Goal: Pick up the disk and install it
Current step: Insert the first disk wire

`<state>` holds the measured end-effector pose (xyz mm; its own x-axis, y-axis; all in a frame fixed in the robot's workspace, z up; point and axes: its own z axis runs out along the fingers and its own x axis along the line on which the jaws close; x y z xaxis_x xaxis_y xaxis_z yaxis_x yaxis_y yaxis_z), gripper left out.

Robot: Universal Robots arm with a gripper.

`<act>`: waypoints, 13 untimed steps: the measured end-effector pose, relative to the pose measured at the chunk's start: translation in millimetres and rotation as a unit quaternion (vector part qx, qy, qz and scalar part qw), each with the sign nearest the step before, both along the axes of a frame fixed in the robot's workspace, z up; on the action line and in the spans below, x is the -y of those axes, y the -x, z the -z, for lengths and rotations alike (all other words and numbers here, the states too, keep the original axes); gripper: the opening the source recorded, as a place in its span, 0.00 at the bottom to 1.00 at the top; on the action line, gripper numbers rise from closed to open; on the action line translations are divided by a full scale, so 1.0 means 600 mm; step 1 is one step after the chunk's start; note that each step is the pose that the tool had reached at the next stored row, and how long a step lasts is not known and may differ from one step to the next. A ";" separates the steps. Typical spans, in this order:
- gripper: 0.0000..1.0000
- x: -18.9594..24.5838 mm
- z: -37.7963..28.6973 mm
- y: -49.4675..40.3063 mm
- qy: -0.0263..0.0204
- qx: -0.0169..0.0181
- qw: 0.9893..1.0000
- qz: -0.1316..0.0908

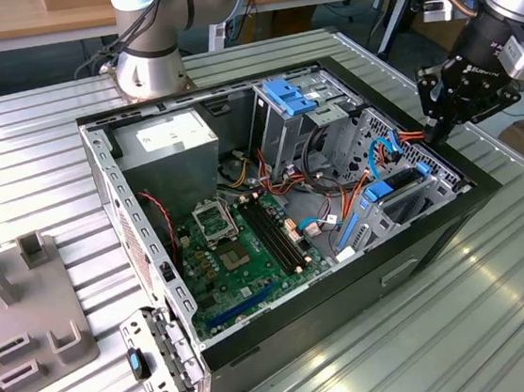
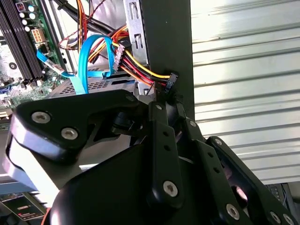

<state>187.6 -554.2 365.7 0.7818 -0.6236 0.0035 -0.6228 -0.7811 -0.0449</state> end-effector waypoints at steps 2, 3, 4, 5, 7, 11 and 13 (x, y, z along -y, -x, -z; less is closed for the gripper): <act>0.24 0.0002 0.000 0.000 0.000 0.000 1.000 0.000; 0.24 0.0002 0.000 0.002 0.000 0.000 1.000 0.000; 0.24 0.0001 0.000 0.002 0.000 0.001 1.000 0.000; 0.24 0.0001 0.000 0.002 0.000 0.001 1.000 0.000; 0.24 0.0001 0.000 0.003 0.000 0.001 1.000 0.000; 0.24 0.0001 0.000 0.003 0.000 0.001 1.000 0.000; 0.22 0.0001 0.000 0.003 0.000 0.001 1.000 0.000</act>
<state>185.9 -554.3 365.9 0.7818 -0.6235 0.0048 -0.6227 -0.7811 -0.0454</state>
